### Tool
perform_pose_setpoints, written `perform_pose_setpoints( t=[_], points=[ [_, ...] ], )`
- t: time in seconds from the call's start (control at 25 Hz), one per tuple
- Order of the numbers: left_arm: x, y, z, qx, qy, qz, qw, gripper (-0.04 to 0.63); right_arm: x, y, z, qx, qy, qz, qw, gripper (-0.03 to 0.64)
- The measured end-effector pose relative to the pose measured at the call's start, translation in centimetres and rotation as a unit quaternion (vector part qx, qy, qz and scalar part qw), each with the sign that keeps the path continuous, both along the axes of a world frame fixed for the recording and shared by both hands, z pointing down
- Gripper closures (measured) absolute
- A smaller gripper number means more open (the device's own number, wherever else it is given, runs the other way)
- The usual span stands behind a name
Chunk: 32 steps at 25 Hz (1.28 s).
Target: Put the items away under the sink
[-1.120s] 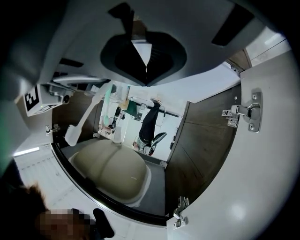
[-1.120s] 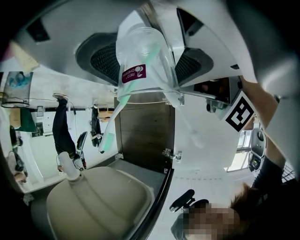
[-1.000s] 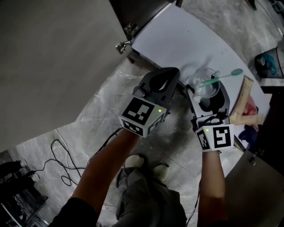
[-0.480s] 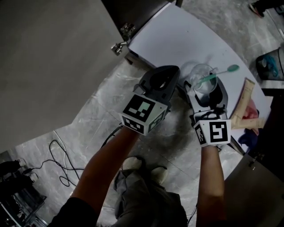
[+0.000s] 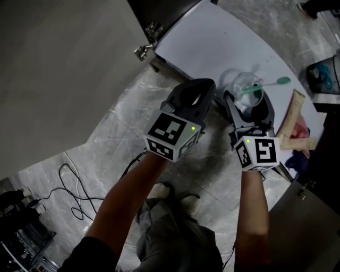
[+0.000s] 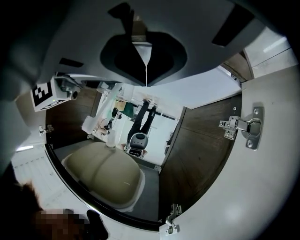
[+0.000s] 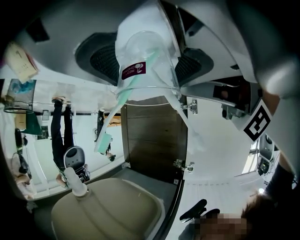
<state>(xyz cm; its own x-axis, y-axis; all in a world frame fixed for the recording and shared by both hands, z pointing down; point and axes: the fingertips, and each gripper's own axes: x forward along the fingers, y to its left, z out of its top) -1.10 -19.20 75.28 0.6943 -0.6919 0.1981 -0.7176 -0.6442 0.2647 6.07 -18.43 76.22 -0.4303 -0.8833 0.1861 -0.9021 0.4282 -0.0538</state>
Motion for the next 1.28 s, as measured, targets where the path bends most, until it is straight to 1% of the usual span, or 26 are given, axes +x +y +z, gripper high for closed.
perform_pose_setpoints(
  t=[0.28, 0.48, 0.76, 1.0, 1.04, 1.12, 1.28],
  points=[
    [0.9, 0.0, -0.1, -0.001, 0.005, 0.018, 0.9998, 0.586, 1.9, -0.6, 0.1, -0.004, 0.001, 0.032, 0.999, 0.285],
    [1.7, -0.2, -0.1, 0.002, 0.011, 0.026, 0.9996, 0.586, 3.6, -1.0, 0.1, 0.0, -0.006, 0.072, 0.997, 0.285],
    [1.9, 0.4, 0.1, -0.004, 0.009, 0.033, 0.9994, 0.586, 3.7, -0.9, 0.0, -0.004, -0.015, 0.082, 0.997, 0.285],
    [2.1, 0.8, -0.4, 0.004, 0.014, 0.036, 0.9992, 0.583, 3.9, -0.2, 0.2, -0.008, -0.016, 0.11, 0.994, 0.284],
    [2.3, 0.8, -0.3, 0.002, 0.015, 0.039, 0.9991, 0.568, 3.9, -0.1, 0.4, -0.013, -0.015, 0.11, 0.994, 0.284],
    [2.8, 1.2, -0.2, -0.003, 0.019, 0.05, 0.9986, 0.503, 3.8, 0.1, 0.9, -0.023, -0.013, 0.108, 0.994, 0.284],
    [3.3, 2.2, 0.2, -0.007, 0.014, 0.061, 0.998, 0.489, 4.0, 0.8, 0.5, -0.021, -0.015, 0.117, 0.993, 0.284]
  ],
)
